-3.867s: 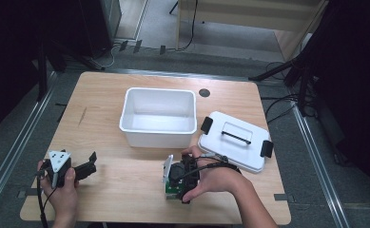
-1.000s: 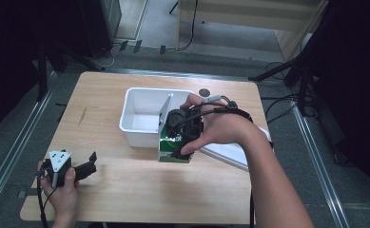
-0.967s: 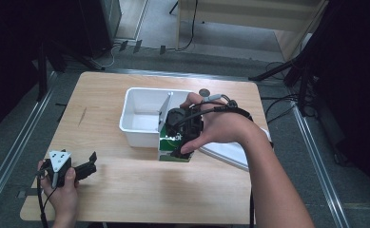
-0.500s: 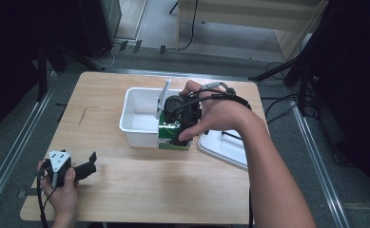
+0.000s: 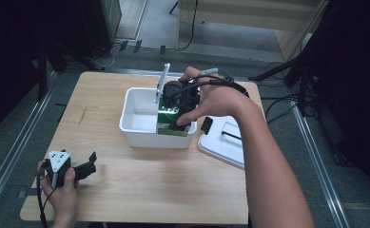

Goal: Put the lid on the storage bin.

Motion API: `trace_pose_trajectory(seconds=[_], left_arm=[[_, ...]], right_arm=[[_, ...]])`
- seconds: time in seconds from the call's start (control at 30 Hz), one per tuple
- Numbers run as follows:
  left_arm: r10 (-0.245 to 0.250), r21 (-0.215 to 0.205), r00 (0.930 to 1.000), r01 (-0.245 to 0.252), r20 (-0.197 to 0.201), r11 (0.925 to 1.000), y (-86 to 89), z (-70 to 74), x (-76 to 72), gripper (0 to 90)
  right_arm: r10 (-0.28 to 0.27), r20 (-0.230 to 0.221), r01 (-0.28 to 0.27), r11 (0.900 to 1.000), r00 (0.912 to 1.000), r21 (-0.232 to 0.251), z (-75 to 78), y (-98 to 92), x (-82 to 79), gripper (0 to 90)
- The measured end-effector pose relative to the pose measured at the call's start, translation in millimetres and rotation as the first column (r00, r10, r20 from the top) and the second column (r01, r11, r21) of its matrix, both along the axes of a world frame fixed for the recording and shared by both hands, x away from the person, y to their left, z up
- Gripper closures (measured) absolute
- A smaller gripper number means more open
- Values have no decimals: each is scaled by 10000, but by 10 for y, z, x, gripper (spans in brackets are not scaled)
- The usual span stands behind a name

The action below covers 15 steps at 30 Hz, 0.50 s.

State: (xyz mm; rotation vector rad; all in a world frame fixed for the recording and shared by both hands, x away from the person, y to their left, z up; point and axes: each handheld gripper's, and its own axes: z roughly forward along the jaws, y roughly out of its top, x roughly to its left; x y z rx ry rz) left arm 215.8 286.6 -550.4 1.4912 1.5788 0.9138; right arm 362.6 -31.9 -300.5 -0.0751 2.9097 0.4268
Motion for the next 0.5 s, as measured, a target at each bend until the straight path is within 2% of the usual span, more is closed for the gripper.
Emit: trace_pose_trajectory(seconds=[0.13, 0.3, 0.5], left_arm=[[0, 2, 10000, 0, 0, 10000, 0, 0, 0, 0], [-2, 6, 10000, 2, 2, 10000, -1, 0, 0, 0], [-8, -20, 10000, 8, -8, 10000, 0, 2, -3, 0]], right_arm=[[-181, 84, 182, 9997, 9998, -130, 17, 10, 47, 165], [-89, 261, 91, 9999, 9996, -67, 23, 12, 131, 165], [-180, 501, 190, 9996, 9986, -204, -24, -11, 236, 164]])
